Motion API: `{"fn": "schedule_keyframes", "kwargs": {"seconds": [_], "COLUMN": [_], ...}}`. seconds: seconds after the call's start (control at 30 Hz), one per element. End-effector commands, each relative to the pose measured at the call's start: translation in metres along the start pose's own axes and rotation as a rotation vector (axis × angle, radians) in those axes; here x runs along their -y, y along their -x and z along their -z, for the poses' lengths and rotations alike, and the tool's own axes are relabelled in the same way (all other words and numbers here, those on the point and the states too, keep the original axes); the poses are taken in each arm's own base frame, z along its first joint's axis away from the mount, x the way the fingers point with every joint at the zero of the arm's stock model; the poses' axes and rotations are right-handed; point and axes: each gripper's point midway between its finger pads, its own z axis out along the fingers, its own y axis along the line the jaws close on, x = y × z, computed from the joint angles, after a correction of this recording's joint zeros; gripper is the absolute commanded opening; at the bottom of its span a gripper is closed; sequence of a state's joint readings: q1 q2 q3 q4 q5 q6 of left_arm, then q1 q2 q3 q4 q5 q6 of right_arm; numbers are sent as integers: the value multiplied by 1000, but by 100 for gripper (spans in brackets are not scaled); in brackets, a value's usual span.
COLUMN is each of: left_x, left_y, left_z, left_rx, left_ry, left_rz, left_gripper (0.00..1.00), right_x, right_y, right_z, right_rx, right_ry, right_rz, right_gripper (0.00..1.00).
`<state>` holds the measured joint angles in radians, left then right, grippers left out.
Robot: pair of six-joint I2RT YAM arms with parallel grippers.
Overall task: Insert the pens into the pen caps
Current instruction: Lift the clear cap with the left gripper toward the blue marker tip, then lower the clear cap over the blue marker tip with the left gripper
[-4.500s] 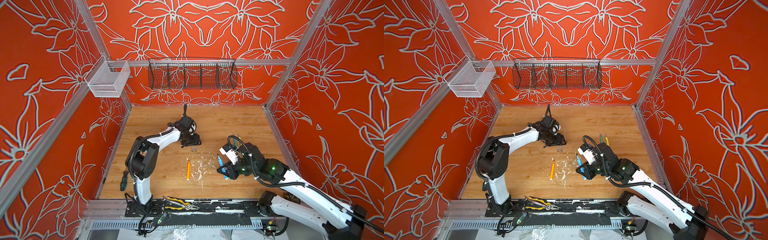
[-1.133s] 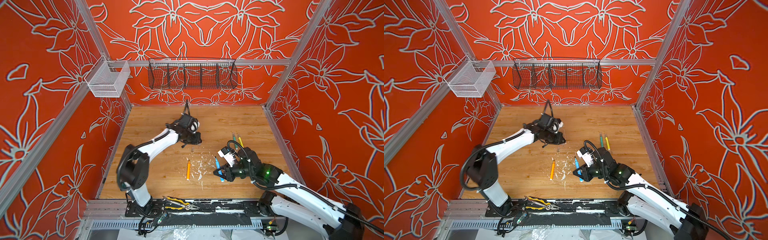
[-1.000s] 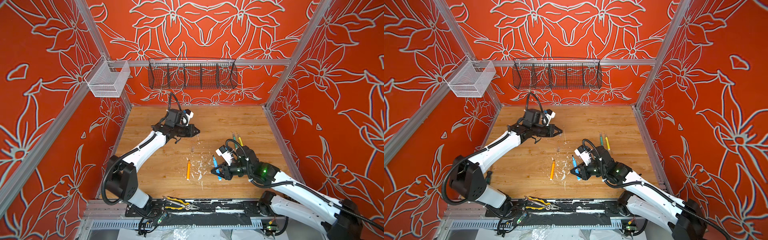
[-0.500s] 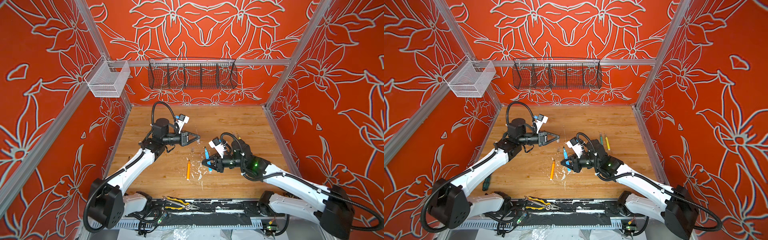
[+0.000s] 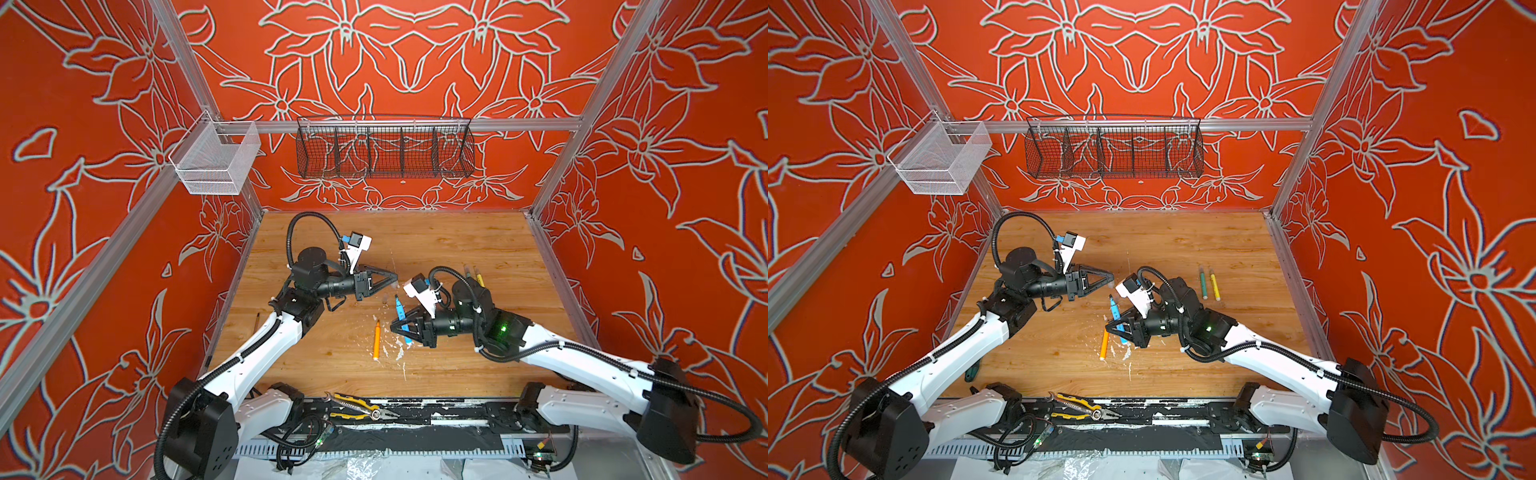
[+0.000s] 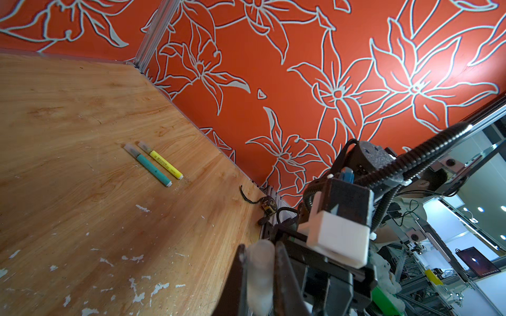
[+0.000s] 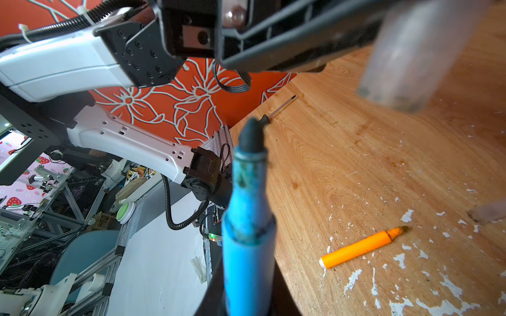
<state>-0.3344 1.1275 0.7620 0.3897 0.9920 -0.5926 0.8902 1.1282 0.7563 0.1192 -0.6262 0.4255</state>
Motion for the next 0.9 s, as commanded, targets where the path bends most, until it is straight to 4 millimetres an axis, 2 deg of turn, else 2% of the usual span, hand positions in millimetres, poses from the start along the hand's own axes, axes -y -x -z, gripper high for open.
{"fn": "schedule_keyframes", "kwargs": {"seconds": [0.0,0.13,0.5,0.87], "left_x": [15,16,16,27], "left_y": [13,16,17,11], "left_z": [6,8,9,10], "left_rx": [46,57,50,27], "left_ry": [-39,-44,-75,-136], "left_rz": [-50,-47,-30,-64], "left_gripper": [0,0,0,0], "right_x": [-4,5,13,14], "right_y": [20,19,28,38], "right_z": [0,-3,-11,-10], "right_rx": [59,63,105,150], "right_ry": [-6,-46,-51,-59], "right_rz": [53,45,18,16], "right_gripper": [0,0,0,0]}}
